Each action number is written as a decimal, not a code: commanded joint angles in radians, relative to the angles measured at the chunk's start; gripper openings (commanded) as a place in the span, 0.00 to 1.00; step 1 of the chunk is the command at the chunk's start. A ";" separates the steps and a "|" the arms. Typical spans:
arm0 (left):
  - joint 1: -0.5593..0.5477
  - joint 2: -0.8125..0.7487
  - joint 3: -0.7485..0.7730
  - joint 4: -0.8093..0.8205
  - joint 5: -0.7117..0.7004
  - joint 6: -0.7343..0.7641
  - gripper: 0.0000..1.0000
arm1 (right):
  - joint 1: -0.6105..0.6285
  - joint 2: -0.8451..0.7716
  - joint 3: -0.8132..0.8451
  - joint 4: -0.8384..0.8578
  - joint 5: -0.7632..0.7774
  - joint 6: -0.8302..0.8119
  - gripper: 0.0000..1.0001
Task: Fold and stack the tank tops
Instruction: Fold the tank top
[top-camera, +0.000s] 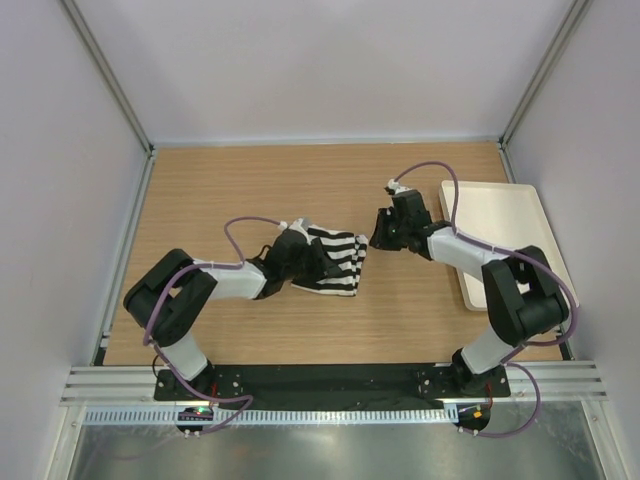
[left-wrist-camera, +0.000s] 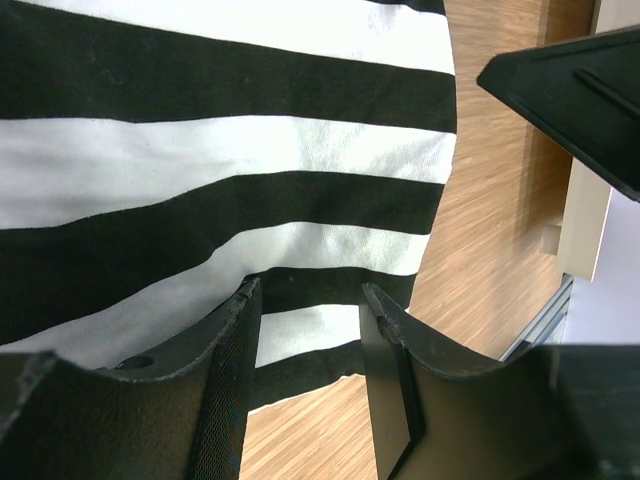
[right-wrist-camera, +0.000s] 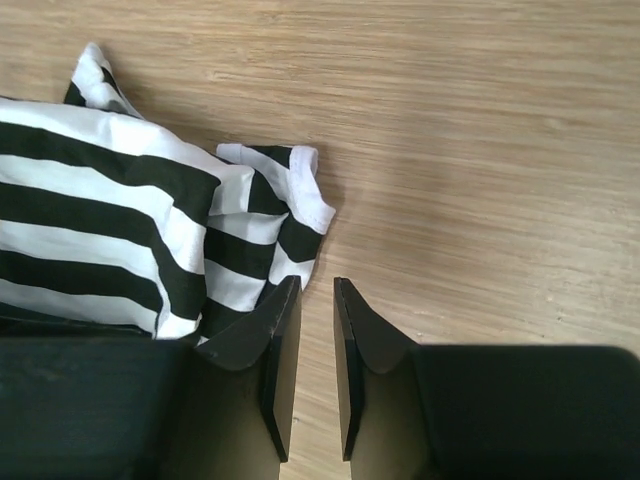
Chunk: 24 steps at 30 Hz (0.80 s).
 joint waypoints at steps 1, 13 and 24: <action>-0.001 0.011 0.022 -0.074 0.017 0.046 0.45 | 0.047 0.026 0.058 -0.007 0.049 -0.133 0.26; 0.030 0.057 0.047 -0.063 0.115 0.058 0.46 | 0.199 0.244 0.315 -0.148 0.184 -0.260 0.37; 0.037 0.100 0.071 -0.074 0.157 0.075 0.45 | 0.219 0.374 0.447 -0.213 0.246 -0.285 0.36</action>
